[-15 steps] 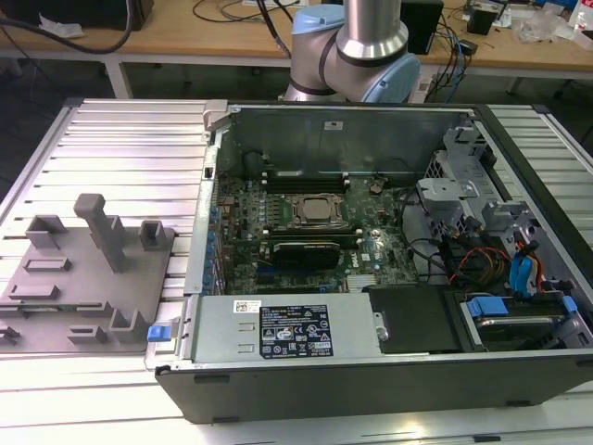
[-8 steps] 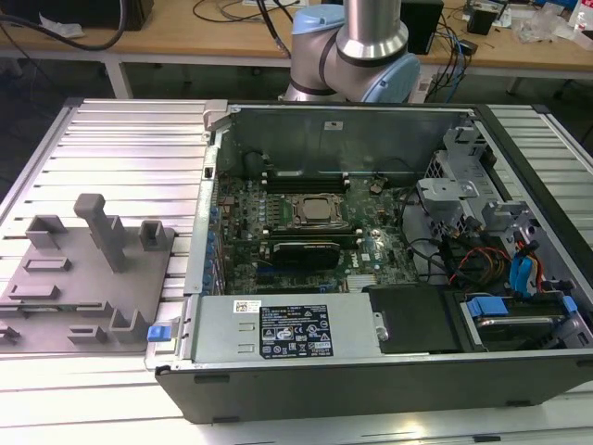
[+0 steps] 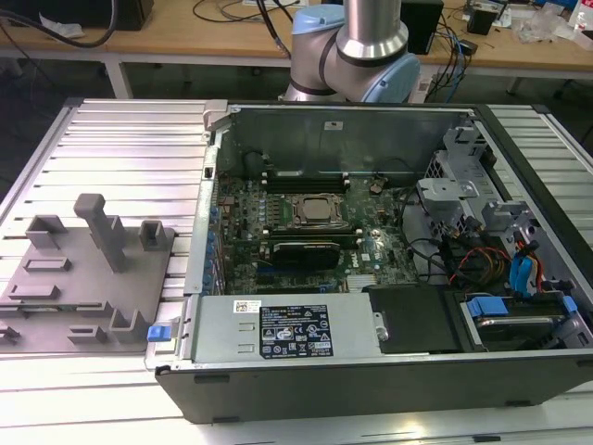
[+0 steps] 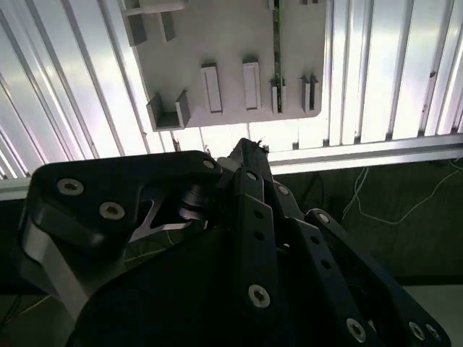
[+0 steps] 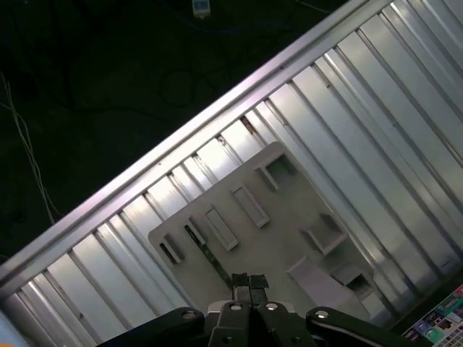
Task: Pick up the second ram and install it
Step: 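Pick up the second ram and move it above second insertion slot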
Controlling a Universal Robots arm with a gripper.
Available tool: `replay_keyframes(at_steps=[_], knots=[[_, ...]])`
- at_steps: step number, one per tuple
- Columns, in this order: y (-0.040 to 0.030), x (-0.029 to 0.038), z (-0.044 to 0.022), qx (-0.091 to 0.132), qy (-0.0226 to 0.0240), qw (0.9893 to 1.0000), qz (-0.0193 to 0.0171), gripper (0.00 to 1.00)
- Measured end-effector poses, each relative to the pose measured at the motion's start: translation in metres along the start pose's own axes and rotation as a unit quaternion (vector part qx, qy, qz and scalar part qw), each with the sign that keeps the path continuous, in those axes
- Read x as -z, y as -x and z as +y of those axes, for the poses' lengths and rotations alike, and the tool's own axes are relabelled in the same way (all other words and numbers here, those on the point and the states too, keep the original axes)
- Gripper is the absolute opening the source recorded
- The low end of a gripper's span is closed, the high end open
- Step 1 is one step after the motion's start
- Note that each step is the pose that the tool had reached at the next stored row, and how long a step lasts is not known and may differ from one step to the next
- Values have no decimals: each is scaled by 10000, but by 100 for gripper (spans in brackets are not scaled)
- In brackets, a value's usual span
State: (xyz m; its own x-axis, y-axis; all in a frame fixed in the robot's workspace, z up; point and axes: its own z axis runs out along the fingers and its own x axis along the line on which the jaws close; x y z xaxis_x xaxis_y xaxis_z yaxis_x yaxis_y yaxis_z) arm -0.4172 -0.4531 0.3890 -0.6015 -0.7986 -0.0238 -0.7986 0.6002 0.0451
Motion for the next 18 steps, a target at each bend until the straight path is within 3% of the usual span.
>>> replay_keyframes(at_steps=[4,9,14,18], knots=[[0,0,0,245,5,9997,11,11],[0,0,0,581,13,9983,26,11],[0,0,0,909,21,9958,41,11],[0,0,0,1162,27,9932,52,11]])
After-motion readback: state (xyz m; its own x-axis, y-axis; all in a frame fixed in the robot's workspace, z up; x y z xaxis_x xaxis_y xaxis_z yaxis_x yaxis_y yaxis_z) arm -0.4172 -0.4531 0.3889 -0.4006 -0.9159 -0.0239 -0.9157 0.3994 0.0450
